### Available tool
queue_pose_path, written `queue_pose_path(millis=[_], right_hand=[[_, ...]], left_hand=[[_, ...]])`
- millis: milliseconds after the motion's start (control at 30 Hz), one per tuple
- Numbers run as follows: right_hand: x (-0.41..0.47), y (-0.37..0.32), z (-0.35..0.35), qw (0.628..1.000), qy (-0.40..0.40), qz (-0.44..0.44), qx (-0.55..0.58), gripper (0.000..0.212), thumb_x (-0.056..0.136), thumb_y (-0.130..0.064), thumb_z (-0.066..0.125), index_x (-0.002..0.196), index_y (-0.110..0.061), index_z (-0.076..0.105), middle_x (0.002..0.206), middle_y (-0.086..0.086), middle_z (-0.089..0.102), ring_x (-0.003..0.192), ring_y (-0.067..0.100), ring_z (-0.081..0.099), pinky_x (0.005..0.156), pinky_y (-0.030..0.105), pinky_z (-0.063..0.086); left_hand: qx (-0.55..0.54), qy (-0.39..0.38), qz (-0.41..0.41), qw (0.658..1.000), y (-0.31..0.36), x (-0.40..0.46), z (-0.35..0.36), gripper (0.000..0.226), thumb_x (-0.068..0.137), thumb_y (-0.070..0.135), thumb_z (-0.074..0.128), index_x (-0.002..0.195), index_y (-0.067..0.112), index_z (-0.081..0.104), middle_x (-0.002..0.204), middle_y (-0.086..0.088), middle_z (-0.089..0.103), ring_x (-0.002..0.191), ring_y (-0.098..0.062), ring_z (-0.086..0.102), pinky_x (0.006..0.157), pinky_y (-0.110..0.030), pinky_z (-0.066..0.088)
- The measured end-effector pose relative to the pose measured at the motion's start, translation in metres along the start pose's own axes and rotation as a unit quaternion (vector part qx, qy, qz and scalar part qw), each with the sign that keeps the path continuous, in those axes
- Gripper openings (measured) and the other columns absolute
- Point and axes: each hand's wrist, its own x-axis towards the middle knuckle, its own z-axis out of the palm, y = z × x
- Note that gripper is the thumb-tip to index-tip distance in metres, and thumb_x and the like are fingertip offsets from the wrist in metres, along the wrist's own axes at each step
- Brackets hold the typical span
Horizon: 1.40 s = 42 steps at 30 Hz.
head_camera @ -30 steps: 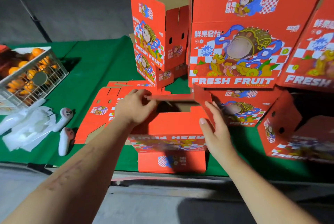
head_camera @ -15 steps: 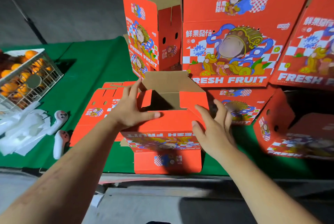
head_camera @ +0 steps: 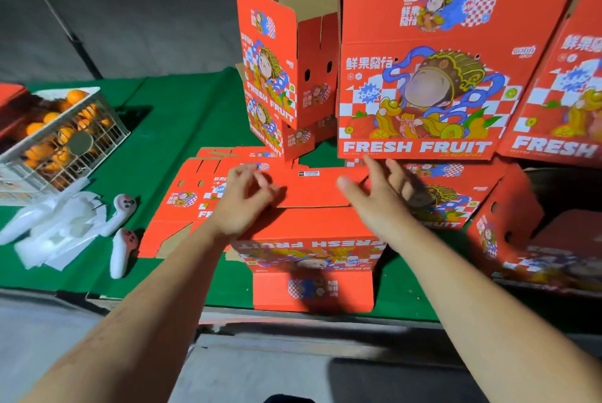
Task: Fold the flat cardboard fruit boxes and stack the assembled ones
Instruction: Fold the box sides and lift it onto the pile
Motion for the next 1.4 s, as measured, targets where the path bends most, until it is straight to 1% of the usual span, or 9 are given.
queue_pose_path(millis=[267,400,500,533,600,767,933,1167,1400], right_hand=[[0.01,-0.009,0.004,0.964,-0.002,0.018,-0.266,0.102,0.073,-0.061,0.084,0.149,-0.034,0.021,0.139,0.006,0.016,0.112,0.039,0.056,0.074,0.04,0.047],[0.012,-0.003,0.007,0.993,-0.028,0.027,-0.115,0.078,0.09,-0.065,0.063,0.153,-0.038,0.028,0.147,0.003,0.016,0.129,0.037,0.046,0.097,0.043,0.045],[0.004,-0.004,0.006,0.982,-0.038,0.101,0.153,0.062,0.096,-0.069,0.046,0.153,-0.049,0.031,0.162,0.001,0.021,0.144,0.03,0.035,0.113,0.046,0.033],[0.0,-0.004,0.006,0.975,-0.032,0.116,0.188,0.064,0.096,-0.069,0.047,0.154,-0.05,0.028,0.165,0.0,0.022,0.146,0.028,0.034,0.115,0.049,0.033],[-0.012,-0.005,0.004,0.962,-0.01,0.143,0.233,0.072,0.09,-0.074,0.05,0.153,-0.048,0.027,0.163,-0.001,0.03,0.14,0.027,0.041,0.112,0.051,0.037],[-0.03,-0.005,-0.015,0.884,-0.075,0.259,0.383,0.075,0.068,-0.086,0.064,0.125,-0.038,0.063,0.126,0.004,0.07,0.115,0.03,0.067,0.106,0.055,0.048],[-0.045,0.002,-0.015,0.899,-0.116,0.151,0.393,0.033,0.097,-0.035,0.055,0.128,-0.041,0.064,0.115,0.0,0.077,0.1,0.021,0.075,0.077,0.039,0.059],[-0.071,0.03,0.008,0.949,-0.177,0.043,0.256,0.074,0.088,0.022,0.047,0.141,-0.028,0.037,0.136,-0.005,0.064,0.117,0.018,0.067,0.097,0.047,0.057],[-0.044,0.028,0.017,0.921,-0.139,0.094,0.351,0.044,0.098,-0.016,0.067,0.134,-0.035,0.05,0.14,-0.007,0.061,0.117,0.019,0.068,0.102,0.044,0.055]], left_hand=[[0.178,-0.022,-0.111,0.978,0.026,0.005,0.013,0.081,0.07,0.06,0.084,0.137,0.032,0.046,0.132,-0.007,0.037,0.116,-0.038,0.055,0.086,-0.049,0.052],[-0.012,0.017,-0.146,0.989,0.015,0.004,-0.002,0.074,0.088,0.057,0.07,0.151,0.027,0.046,0.144,-0.011,0.038,0.133,-0.029,0.045,0.109,-0.029,0.035],[-0.262,0.016,-0.407,0.875,0.017,-0.007,-0.02,0.069,0.096,0.075,0.042,0.141,0.025,0.059,0.137,-0.013,0.065,0.13,-0.027,0.06,0.111,-0.036,0.043],[-0.355,-0.026,-0.459,0.814,0.025,-0.017,-0.025,0.072,0.093,0.081,0.035,0.126,0.028,0.069,0.113,-0.011,0.077,0.106,-0.026,0.074,0.075,-0.025,0.056],[-0.435,-0.044,-0.468,0.768,0.034,-0.03,-0.029,0.07,0.089,0.087,0.032,0.12,0.038,0.072,0.095,-0.004,0.079,0.086,-0.024,0.077,0.107,-0.049,0.038],[-0.476,0.025,-0.378,0.793,0.041,-0.062,-0.043,0.044,0.082,0.064,0.059,0.069,0.024,0.072,0.06,0.007,0.061,0.049,-0.013,0.057,0.052,-0.022,0.047],[-0.544,0.14,-0.267,0.783,0.023,-0.082,-0.046,0.061,0.073,0.022,0.051,0.132,0.029,0.066,0.138,-0.001,0.066,0.125,-0.024,0.062,0.107,-0.041,0.049],[-0.51,0.013,-0.248,0.824,-0.018,-0.13,-0.01,0.06,0.084,0.034,0.083,0.137,0.033,0.056,0.132,-0.011,0.069,0.112,-0.026,0.072,0.079,-0.033,0.061],[-0.417,0.073,-0.322,0.847,-0.031,-0.122,0.003,0.073,0.068,0.044,0.094,0.124,0.022,0.051,0.093,-0.017,0.071,0.065,-0.03,0.072,0.051,-0.041,0.056]])
